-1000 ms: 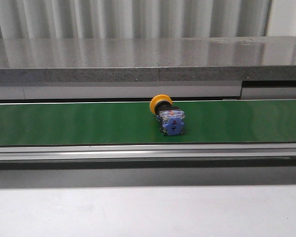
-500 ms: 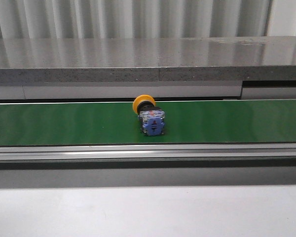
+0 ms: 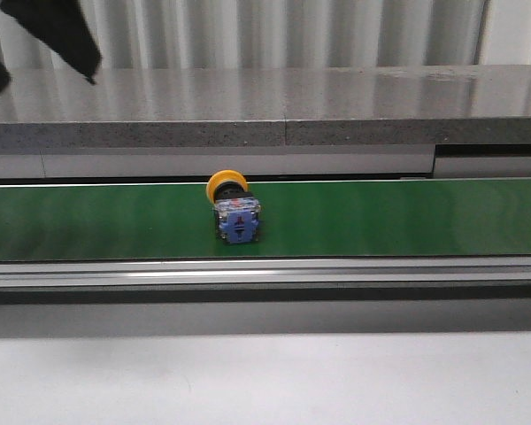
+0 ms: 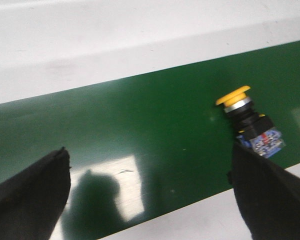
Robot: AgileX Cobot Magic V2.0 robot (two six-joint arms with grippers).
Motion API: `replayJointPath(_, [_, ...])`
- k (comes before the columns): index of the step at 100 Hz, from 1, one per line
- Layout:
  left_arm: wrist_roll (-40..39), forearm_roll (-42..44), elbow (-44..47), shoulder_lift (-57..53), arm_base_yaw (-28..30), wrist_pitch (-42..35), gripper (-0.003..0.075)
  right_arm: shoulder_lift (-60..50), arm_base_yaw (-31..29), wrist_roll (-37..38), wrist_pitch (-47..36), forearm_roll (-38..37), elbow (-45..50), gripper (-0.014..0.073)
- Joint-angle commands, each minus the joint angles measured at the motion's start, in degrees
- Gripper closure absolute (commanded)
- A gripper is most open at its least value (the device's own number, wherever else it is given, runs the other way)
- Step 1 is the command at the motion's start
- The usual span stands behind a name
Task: Move button from right to left
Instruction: 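Lower the open left gripper over the button on the belt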
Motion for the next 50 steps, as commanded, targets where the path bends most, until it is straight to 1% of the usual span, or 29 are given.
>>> replayJointPath(1, [-2.7, -1.3, -4.8, 2.9, -4.0, -1.8, 0.0095, 0.6, 0.1, -0.5, -4.2, 0.4, -1.3, 0.066])
replayJointPath(8, [-5.3, -1.3, -7.1, 6.1, -6.5, -1.7, 0.0095, 0.6, 0.1, -0.5, -4.2, 0.4, -1.3, 0.066])
replayJointPath(22, [-9.5, -1.3, -12.0, 11.8, -9.8, 1.4, 0.0099, 0.6, 0.1, -0.5, -4.2, 0.4, -1.3, 0.066])
replayJointPath(29, [-11.1, -1.3, -14.1, 14.2, -10.4, 3.0, 0.0099, 0.6, 0.1, -0.5, -4.2, 0.4, -1.3, 0.066])
replayJointPath(41, [-13.9, -1.3, -16.1, 17.4, -11.1, 3.2, 0.0099, 0.6, 0.1, -0.5, -4.2, 0.4, -1.3, 0.066])
replayJointPath(50, [-15.3, -1.3, -17.0, 19.4, -11.1, 5.4, 0.0099, 0.6, 0.1, -0.5, -4.2, 0.4, -1.3, 0.066])
